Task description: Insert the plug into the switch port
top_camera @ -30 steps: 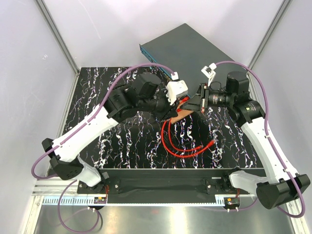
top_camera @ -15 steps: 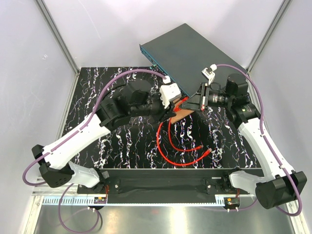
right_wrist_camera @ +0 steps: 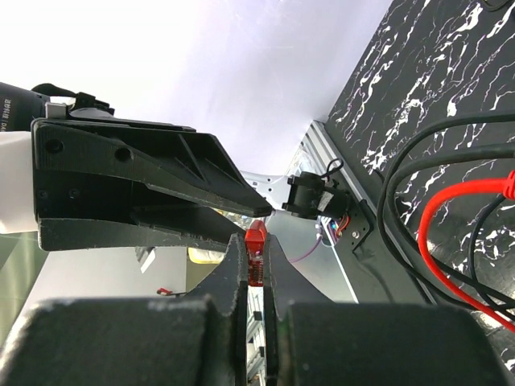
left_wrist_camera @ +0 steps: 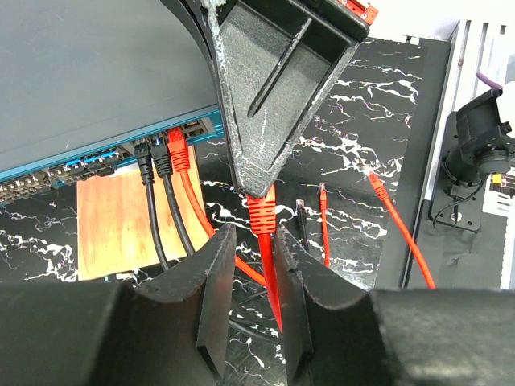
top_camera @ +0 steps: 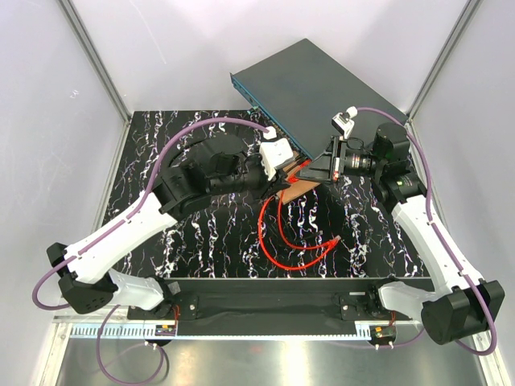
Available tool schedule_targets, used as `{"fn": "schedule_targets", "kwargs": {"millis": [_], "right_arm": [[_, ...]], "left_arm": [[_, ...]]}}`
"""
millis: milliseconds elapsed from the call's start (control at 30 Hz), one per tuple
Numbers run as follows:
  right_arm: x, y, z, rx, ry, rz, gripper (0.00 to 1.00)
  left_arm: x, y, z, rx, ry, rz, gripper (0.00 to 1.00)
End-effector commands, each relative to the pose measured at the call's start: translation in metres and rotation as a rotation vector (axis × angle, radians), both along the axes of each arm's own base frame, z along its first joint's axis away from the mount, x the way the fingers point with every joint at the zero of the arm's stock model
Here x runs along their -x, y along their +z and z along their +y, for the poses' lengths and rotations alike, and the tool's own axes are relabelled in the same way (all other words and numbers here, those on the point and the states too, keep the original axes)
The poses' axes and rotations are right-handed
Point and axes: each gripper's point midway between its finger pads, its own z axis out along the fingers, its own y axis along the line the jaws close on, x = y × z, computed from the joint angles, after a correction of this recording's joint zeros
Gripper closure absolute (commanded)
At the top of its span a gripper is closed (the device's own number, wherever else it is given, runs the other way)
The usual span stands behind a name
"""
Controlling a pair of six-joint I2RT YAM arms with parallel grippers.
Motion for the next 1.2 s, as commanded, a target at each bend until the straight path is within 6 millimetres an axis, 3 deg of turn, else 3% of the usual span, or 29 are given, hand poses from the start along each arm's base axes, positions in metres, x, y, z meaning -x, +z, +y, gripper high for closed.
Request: {"fn": "schedule_targets", "kwargs": {"millis": [0, 433, 500, 667, 700, 767, 800, 833, 933, 1100, 1167], "right_arm": [[0.008, 0.014, -0.001, -0.030, 0.032, -0.041, 1.00], [0.007, 0.017, -0.002, -0.030, 0.031, -0.062, 1.00], [0.006, 0.016, -0.003, -0.029, 0.028, -0.059, 1.00], [0.004, 0.011, -0.003, -0.012, 0.013, -0.050, 1.00], [0.002, 0.011, -0.004, 0.002, 0.002, -0.086, 0.89], [-0.005, 0.005, -0.008, 0.046, -0.049, -0.073, 0.53], [-0.011, 0.007, -0.014, 0.070, -0.084, -0.122, 0.29], [-0.013, 0.002, -0.019, 0.098, -0.114, -0.095, 0.21], [-0.036, 0.001, -0.046, 0.194, -0.311, -0.148, 0.12], [-0.046, 0.021, -0.079, 0.248, -0.529, -0.233, 0.06], [-0.050, 0.016, -0.101, 0.301, -0.647, -0.197, 0.05]], "left_arm": [[0.000, 0.022, -0.006, 0.067, -0.022, -0.062, 0.69], [0.004, 0.007, -0.002, 0.029, -0.030, -0.041, 0.74], [0.004, 0.009, -0.002, 0.032, -0.033, -0.046, 0.77], [0.003, 0.016, -0.004, 0.057, -0.030, -0.053, 1.00], [0.004, 0.016, -0.005, 0.059, -0.035, -0.045, 1.00], [0.005, 0.014, -0.006, 0.056, -0.033, -0.023, 1.00], [0.006, 0.009, -0.005, 0.050, -0.022, 0.012, 1.00], [0.006, 0.007, -0.005, 0.046, -0.010, 0.033, 1.00], [0.000, -0.015, -0.003, 0.019, 0.083, 0.150, 1.00], [-0.003, -0.038, -0.002, 0.014, 0.208, 0.279, 1.00], [-0.004, -0.039, -0.004, 0.017, 0.254, 0.276, 1.00]]}}
